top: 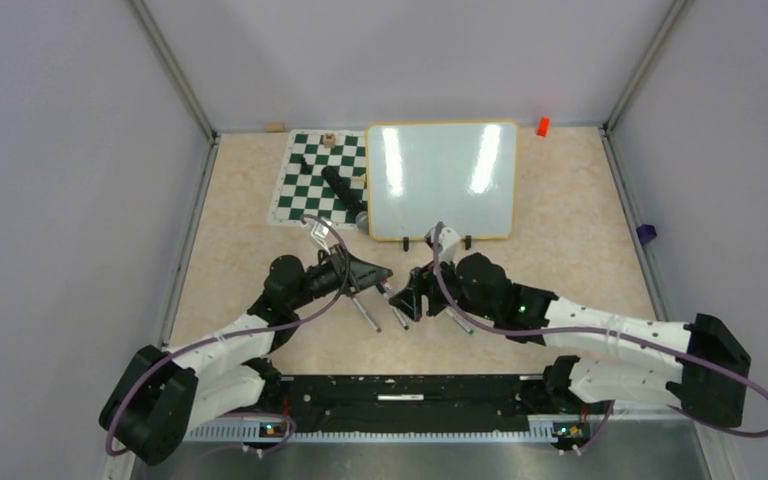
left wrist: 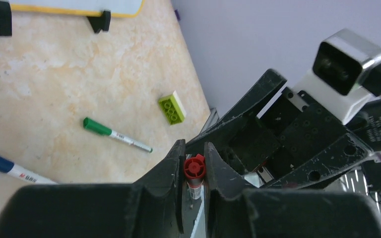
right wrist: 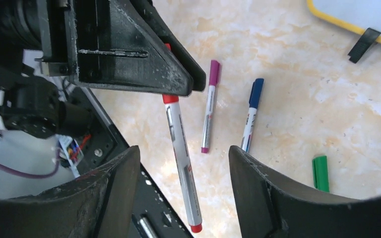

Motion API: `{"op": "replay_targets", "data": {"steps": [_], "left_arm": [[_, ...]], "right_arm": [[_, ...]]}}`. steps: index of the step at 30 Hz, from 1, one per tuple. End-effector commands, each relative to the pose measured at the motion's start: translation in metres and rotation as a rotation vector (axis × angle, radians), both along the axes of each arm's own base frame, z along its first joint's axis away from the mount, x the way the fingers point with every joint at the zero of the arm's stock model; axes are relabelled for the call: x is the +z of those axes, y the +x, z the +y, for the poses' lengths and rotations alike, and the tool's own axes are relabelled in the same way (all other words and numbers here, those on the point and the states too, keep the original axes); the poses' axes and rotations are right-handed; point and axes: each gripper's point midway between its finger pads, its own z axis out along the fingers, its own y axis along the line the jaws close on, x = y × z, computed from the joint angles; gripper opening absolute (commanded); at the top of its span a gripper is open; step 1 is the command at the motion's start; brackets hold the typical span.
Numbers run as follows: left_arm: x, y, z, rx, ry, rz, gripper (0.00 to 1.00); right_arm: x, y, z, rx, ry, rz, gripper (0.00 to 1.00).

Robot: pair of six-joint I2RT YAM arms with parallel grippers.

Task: Write a sentence on the whiteboard
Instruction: Pass from the left arm to the right, then hold the whiteboard marker.

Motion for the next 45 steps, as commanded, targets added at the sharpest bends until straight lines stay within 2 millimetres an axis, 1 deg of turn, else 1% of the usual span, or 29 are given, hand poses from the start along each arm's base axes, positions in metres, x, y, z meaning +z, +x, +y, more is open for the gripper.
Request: {"op": "replay_targets", "data": {"steps": [1,5,6,7,9,11,14,17,19,22,23,25,27,30,33,35,37,41,42,45], "left_arm": [[0.048,0.008,0.005,0.069,-0.150,-0.074,0.00],[0.076,0.011,0.010,0.108,-0.256,-0.084,0.00],[0.083,0.011,0.011,0.110,-0.282,-0.091,0.00],[0.088,0.011,0.013,0.117,-0.303,-0.094,0.00],[0.097,0.012,0.013,0.117,-0.333,-0.097,0.00],[0.103,0.013,0.012,0.114,-0.353,-0.091,0.00],[0.107,0.013,0.011,0.103,-0.378,-0.088,0.00],[0.108,0.012,0.010,0.089,-0.391,-0.078,0.00],[0.107,0.012,0.010,0.086,-0.401,-0.072,0.00],[0.107,0.011,0.011,0.087,-0.416,-0.068,0.00],[0.105,0.011,0.012,0.091,-0.418,-0.064,0.00],[0.104,0.010,0.013,0.095,-0.421,-0.064,0.00],[0.103,0.009,0.014,0.099,-0.423,-0.063,0.00],[0.101,0.008,0.015,0.101,-0.421,-0.062,0.00],[0.099,0.008,0.015,0.105,-0.418,-0.058,0.00],[0.099,0.009,0.015,0.107,-0.419,-0.054,0.00],[0.100,0.008,0.015,0.102,-0.422,-0.055,0.00],[0.101,0.009,0.014,0.103,-0.424,-0.057,0.00],[0.100,0.010,0.014,0.103,-0.423,-0.055,0.00],[0.101,0.010,0.014,0.102,-0.431,-0.055,0.00]], "right_arm": [[0.045,0.010,-0.008,-0.139,0.259,-0.008,0.64],[0.074,0.009,-0.020,-0.202,0.542,0.021,0.59],[0.086,0.009,-0.023,-0.208,0.629,0.013,0.57],[0.090,0.008,-0.025,-0.213,0.675,0.017,0.55],[0.095,0.007,-0.024,-0.203,0.706,0.015,0.52],[0.100,0.007,-0.015,-0.178,0.693,0.021,0.52],[0.114,0.001,-0.005,-0.106,0.737,0.002,0.51],[0.124,-0.002,-0.001,-0.080,0.795,-0.006,0.47],[0.126,0.001,0.001,-0.085,0.804,-0.009,0.43],[0.127,0.004,0.004,-0.090,0.810,-0.011,0.41],[0.129,0.005,0.004,-0.091,0.817,-0.015,0.39],[0.131,0.007,0.004,-0.100,0.823,-0.021,0.30],[0.128,0.010,0.003,-0.122,0.807,-0.017,0.26],[0.129,0.013,-0.005,-0.154,0.828,-0.026,0.27],[0.129,0.015,-0.007,-0.170,0.825,-0.031,0.27],[0.130,0.015,-0.007,-0.172,0.829,-0.034,0.31],[0.131,0.016,-0.005,-0.166,0.831,-0.037,0.31],[0.131,0.017,0.001,-0.158,0.819,-0.032,0.22],[0.131,0.017,0.002,-0.156,0.822,-0.032,0.22],[0.130,0.018,0.005,-0.151,0.816,-0.028,0.26]]}}
